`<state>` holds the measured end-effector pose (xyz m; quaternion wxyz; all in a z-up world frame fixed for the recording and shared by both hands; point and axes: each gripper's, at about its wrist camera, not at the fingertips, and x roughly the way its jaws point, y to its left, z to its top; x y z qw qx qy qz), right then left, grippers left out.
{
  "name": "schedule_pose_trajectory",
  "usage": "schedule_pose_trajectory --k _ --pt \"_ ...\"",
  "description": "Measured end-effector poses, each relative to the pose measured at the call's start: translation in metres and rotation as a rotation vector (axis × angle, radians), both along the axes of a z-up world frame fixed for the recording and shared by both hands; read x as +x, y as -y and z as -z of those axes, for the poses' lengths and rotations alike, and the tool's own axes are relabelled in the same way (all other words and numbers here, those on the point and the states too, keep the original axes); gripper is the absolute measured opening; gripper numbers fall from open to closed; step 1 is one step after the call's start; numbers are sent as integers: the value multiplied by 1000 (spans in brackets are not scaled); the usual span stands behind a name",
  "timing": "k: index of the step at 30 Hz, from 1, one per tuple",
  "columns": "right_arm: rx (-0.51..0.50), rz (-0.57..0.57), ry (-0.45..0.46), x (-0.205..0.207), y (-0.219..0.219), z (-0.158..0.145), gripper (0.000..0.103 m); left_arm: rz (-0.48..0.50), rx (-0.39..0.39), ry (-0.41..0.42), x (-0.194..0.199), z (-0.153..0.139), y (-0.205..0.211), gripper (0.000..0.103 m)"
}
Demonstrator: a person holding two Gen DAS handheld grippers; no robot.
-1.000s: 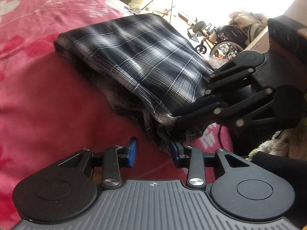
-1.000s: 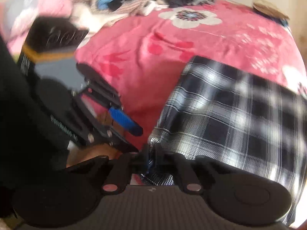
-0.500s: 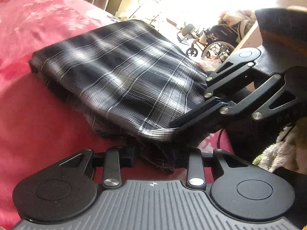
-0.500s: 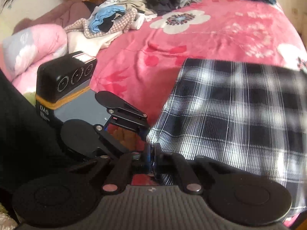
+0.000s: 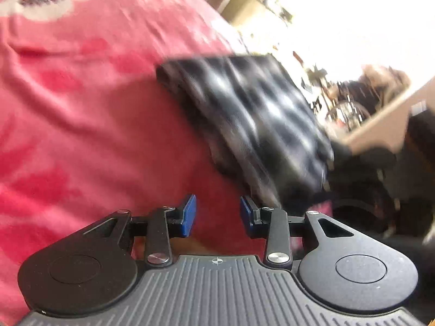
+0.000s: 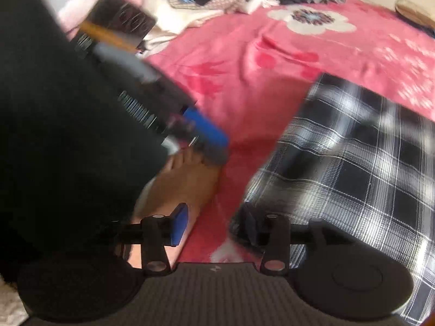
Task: Fold clothes
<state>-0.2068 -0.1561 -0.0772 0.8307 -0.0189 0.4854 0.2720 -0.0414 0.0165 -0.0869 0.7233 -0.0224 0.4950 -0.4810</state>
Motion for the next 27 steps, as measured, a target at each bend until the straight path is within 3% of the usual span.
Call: schedule_pose_trajectory --k 4,8,11,14,15,22,25,27 --pt "75 125 64 -11 27 -21 43 -17 -70 54 5 -23 16 35" --pt "76 386 129 -18 78 -39 34 101 -110 111 -8 -36 52 35" --pt "45 579 67 -22 113 -32 29 233 -63 150 -28 -27 83 35" --pt "19 650 -49 -26 126 -10 27 293 38 163 -45 -5 100 37" --pt "35 657 -50 -31 128 -9 27 298 62 169 -49 -2 101 39" --pt "45 700 123 -29 162 -45 27 198 -14 126 -27 -29 88 42" --pt "4 726 147 -4 172 -32 27 121 -14 142 -10 -36 101 50" --pt "-56 730 77 -1 174 -10 27 46 27 157 2 -34 114 53"
